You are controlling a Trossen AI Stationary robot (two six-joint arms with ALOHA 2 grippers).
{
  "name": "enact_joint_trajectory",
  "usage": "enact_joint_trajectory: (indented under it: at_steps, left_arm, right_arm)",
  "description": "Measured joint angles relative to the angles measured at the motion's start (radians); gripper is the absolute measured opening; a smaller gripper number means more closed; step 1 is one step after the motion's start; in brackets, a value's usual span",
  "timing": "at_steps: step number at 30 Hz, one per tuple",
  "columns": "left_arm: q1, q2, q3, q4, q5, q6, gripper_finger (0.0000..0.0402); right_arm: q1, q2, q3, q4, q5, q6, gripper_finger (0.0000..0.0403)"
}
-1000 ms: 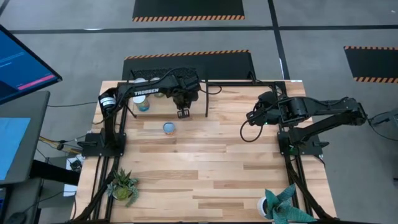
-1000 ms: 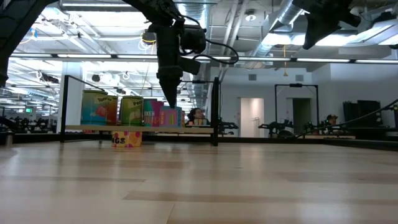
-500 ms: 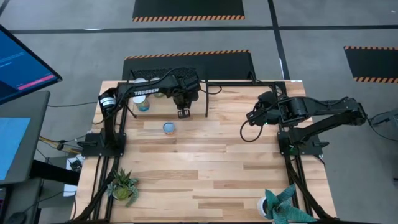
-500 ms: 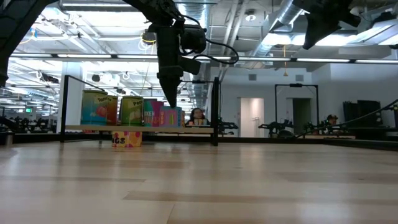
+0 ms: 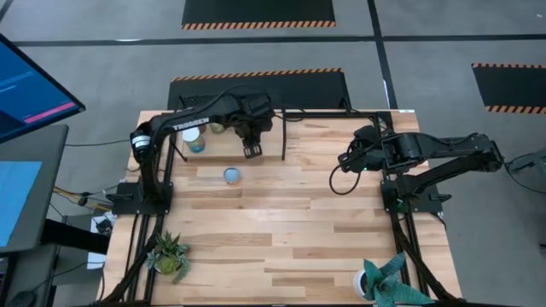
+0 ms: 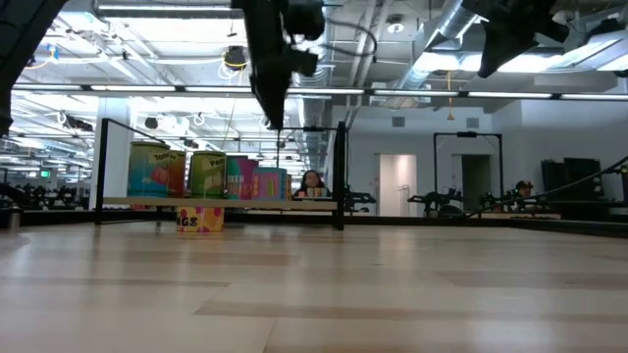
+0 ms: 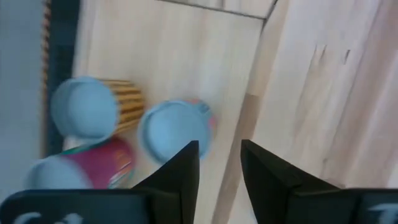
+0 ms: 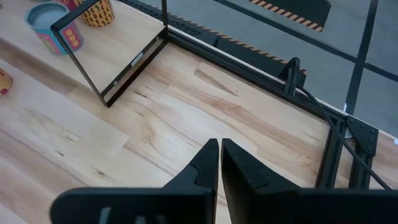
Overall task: Pick and place cans onto a shelf
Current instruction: Put the pineapple rings can on the shelf aligned with the corn can
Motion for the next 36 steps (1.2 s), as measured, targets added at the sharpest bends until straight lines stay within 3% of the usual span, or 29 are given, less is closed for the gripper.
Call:
enact_joint_trajectory:
  at_steps: [5, 9, 12, 17, 25, 36]
  left_arm:
    - [0.001, -0.001, 0.075, -0.160, -0.139, -0.004, 0.0107]
    - [0.043, -0.001, -0.010, -0.233, -0.097, -0.023, 0.0107]
    - [0.070, 0.001, -0.117, -0.188, -0.045, 0.016, 0.0107]
    - [0.086, 0.001, -0.238, -0.112, -0.042, 0.021, 0.0107]
    - [0.084, 0.002, -0.247, 0.044, -0.055, 0.067, 0.0107]
    - [0.084, 0.002, -0.247, 0.117, -0.057, 0.070, 0.0107]
  right_arm:
    - [0.000, 0.000, 0.000, 0.000, -0.001, 0.000, 0.0043]
    - [0.000, 0.000, 0.000, 0.000, -0.028, 0.001, 0.0043]
    - [0.000, 0.000, 0.000, 0.000, -0.031, 0.001, 0.0043]
    - [0.000, 0.000, 0.000, 0.000, -0.031, 0.001, 0.0043]
    - [0.000, 0.000, 0.000, 0.001, -0.031, 0.005, 0.0043]
    - [0.000, 0.000, 0.000, 0.004, -0.034, 0.009, 0.0043]
